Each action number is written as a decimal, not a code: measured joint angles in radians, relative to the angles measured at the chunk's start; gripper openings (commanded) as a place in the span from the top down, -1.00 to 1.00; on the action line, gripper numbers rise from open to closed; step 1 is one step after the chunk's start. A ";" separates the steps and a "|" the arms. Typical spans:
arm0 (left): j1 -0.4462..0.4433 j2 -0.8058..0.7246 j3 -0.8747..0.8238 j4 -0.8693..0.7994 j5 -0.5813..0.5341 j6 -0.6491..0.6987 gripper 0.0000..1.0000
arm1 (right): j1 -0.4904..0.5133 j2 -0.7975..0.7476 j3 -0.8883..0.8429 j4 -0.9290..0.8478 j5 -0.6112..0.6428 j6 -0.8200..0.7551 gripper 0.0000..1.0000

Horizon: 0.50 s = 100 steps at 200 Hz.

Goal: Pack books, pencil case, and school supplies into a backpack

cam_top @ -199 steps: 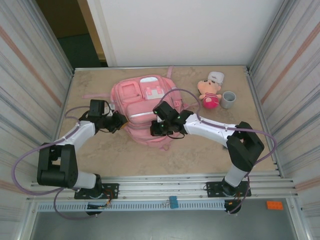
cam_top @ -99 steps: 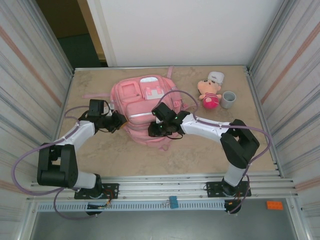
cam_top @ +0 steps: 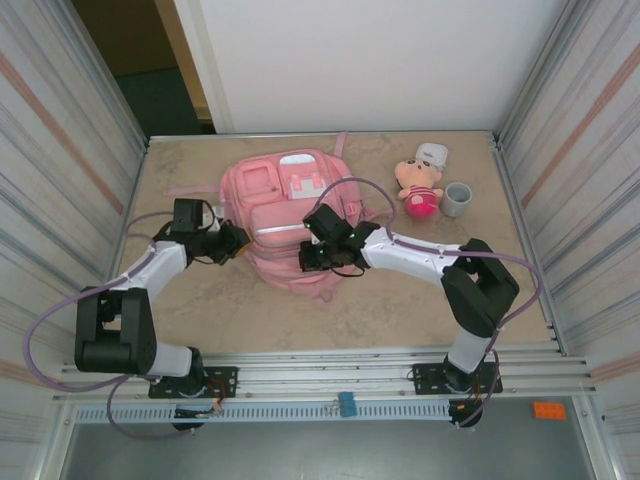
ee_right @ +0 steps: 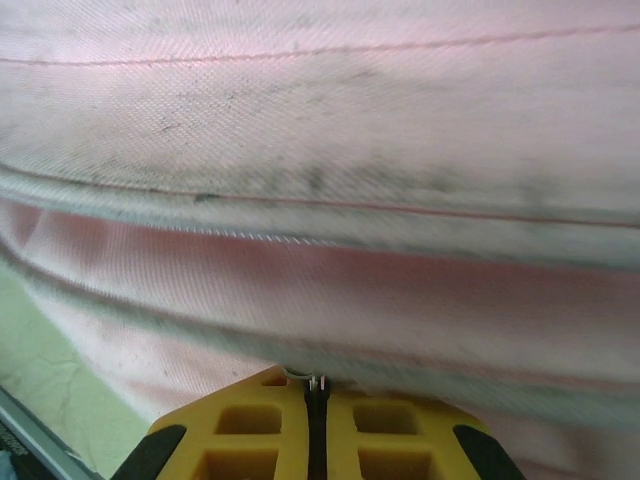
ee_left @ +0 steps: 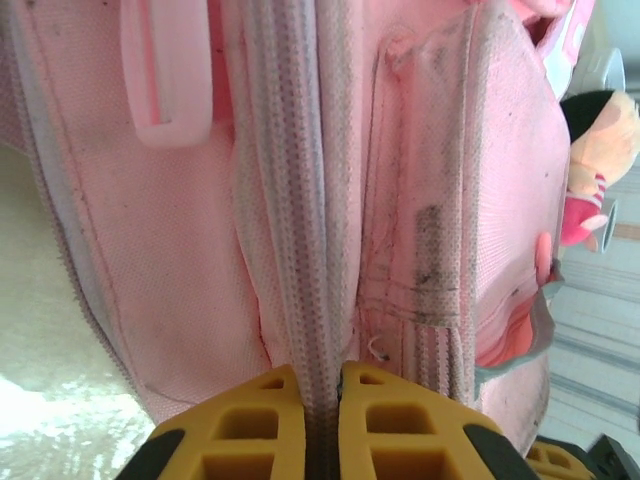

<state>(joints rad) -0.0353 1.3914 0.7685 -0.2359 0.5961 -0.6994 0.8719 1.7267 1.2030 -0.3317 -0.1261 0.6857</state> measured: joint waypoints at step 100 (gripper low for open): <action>0.203 0.038 0.118 -0.088 0.029 0.094 0.50 | 0.074 -0.037 0.065 0.024 0.045 -0.043 1.00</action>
<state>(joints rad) 0.1677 1.4292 0.8867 -0.3237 0.6250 -0.6056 0.9459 1.6901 1.2682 -0.3080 -0.0814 0.6422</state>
